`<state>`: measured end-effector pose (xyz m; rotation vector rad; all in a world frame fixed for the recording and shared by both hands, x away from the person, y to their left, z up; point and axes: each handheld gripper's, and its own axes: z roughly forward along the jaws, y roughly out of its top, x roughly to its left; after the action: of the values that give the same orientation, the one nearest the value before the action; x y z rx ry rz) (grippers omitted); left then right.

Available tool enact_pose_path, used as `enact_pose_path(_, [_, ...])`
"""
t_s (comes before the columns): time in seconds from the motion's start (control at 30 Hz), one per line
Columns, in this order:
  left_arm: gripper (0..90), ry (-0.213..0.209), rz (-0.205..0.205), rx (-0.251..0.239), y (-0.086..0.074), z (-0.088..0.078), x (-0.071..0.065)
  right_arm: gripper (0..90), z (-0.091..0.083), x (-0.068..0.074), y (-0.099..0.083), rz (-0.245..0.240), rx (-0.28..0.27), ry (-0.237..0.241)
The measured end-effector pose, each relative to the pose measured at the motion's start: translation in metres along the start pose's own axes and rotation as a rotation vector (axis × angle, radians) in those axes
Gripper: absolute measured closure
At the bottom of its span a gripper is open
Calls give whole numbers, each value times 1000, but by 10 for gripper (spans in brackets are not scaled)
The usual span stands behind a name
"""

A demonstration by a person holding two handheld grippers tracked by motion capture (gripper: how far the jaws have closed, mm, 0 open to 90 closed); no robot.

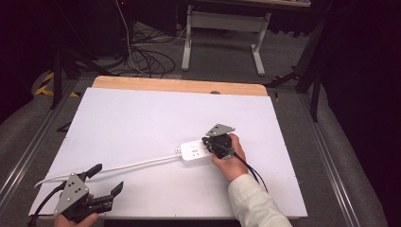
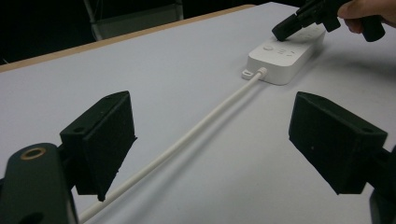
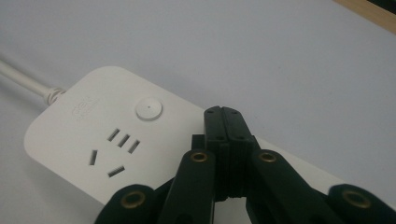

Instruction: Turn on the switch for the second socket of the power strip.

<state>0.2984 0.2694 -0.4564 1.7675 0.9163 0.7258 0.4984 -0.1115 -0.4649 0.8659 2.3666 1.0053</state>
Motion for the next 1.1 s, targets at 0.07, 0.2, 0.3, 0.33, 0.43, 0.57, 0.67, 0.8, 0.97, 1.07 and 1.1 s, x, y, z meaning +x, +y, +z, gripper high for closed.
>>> enact_pose_path(0.07, [149,0,0,1,0,0,0,900,0,0,0,2,2,1])
enact_pose_path(0.2, [149,0,0,2,0,0,0,900,0,1,0,-3,4,-7])
enact_pose_path(0.3, [149,0,-1,0,0,0,0,900,1,2,0,-2,0,-11])
enact_pose_path(0.33, [149,0,-2,1,0,0,0,900,1,2,-1,0,-1,-11])
enact_pose_path(0.43, [149,0,-1,2,0,0,0,900,1,2,-1,-2,2,-13])
enact_pose_path(0.57, [148,-1,-4,4,0,0,0,900,1,3,0,-7,3,-18])
enact_pose_path(0.67, [149,2,-1,4,0,0,1,900,1,4,0,-16,8,-27])
enact_pose_path(0.8, [149,1,-8,1,0,0,1,900,-2,1,1,-1,-2,-26])
enact_pose_path(0.97, [149,-2,-10,3,0,1,1,889,-10,-5,2,39,-26,-7])
enact_pose_path(1.07, [149,-2,-9,3,0,1,1,887,-16,-5,5,35,-50,-2])
enact_pose_path(1.1, [149,-1,-10,3,0,1,1,885,-18,-4,6,36,-56,3])
